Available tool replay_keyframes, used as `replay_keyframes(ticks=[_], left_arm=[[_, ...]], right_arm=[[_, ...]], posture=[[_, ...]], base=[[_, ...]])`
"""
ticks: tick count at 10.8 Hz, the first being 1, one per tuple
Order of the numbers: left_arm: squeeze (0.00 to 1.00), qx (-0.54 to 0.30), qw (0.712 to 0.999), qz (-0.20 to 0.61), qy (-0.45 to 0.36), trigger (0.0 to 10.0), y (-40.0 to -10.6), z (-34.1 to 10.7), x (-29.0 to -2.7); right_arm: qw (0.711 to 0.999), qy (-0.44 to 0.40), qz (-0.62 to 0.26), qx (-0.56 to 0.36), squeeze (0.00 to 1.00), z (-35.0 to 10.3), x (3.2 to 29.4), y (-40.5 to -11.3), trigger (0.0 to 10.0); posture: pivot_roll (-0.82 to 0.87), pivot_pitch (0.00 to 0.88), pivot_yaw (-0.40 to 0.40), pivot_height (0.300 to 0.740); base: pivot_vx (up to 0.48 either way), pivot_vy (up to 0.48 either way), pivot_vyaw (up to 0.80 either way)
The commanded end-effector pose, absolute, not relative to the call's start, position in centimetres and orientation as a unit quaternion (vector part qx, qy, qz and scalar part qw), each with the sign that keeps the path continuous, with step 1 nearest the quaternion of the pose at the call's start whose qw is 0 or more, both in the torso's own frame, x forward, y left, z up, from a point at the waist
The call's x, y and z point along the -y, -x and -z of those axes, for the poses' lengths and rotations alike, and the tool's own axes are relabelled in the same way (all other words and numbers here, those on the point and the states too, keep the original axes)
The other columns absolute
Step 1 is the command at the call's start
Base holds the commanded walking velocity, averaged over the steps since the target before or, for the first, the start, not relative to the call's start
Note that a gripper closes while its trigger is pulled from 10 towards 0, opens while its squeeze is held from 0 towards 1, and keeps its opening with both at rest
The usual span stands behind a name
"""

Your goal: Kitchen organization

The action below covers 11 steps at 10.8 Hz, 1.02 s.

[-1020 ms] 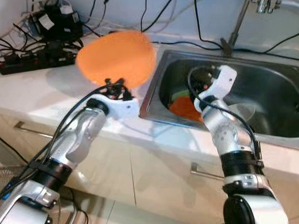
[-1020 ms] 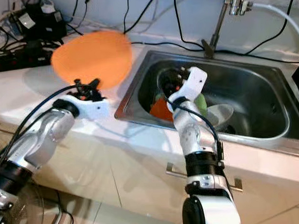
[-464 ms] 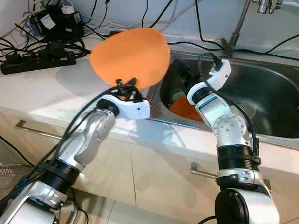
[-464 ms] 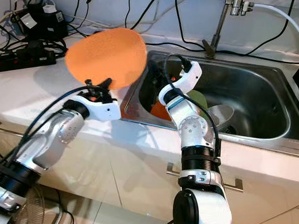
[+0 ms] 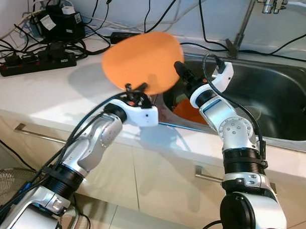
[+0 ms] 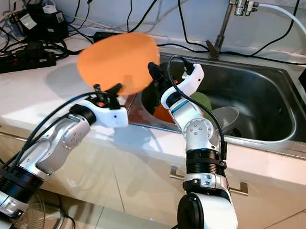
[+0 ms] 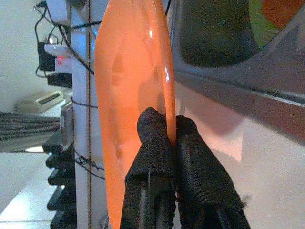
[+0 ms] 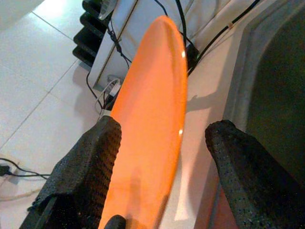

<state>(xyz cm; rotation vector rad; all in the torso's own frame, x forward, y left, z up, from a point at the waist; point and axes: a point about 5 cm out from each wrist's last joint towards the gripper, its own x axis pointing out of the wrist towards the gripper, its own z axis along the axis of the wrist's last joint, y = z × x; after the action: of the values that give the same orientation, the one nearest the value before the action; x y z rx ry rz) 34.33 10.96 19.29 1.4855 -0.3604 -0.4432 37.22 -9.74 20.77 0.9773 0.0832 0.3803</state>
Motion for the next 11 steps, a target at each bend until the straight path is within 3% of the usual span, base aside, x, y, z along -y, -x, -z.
replay_keyframes(ticks=[1,5,6,11], left_arm=[[0.00,0.193,0.696,0.200,-0.662,10.0,-33.91,-20.39,-10.31],[0.00,0.204,0.690,0.218,-0.660,10.0,-33.15,-20.12,-10.49],[0.00,0.204,0.690,0.219,-0.659,10.0,-33.07,-20.04,-10.53],[0.00,0.203,0.688,0.225,-0.659,10.0,-32.98,-19.87,-10.47]], right_arm=[[0.867,-0.460,-0.188,-0.034,0.00,-21.37,9.61,-37.25,10.0],[0.869,-0.456,-0.190,-0.034,0.00,-21.21,9.45,-37.27,10.0],[0.868,-0.457,-0.190,-0.034,0.00,-21.21,9.41,-37.26,0.0],[0.869,-0.459,-0.184,-0.035,0.00,-21.06,9.76,-37.32,0.0]], posture=[[0.24,0.007,-0.031,0.740],[0.25,0.000,-0.032,0.740],[0.25,0.000,-0.034,0.740],[0.24,0.011,-0.034,0.740]], base=[[0.000,0.000,0.00],[0.000,0.000,0.00],[0.000,0.000,0.00],[0.000,0.000,0.00]])
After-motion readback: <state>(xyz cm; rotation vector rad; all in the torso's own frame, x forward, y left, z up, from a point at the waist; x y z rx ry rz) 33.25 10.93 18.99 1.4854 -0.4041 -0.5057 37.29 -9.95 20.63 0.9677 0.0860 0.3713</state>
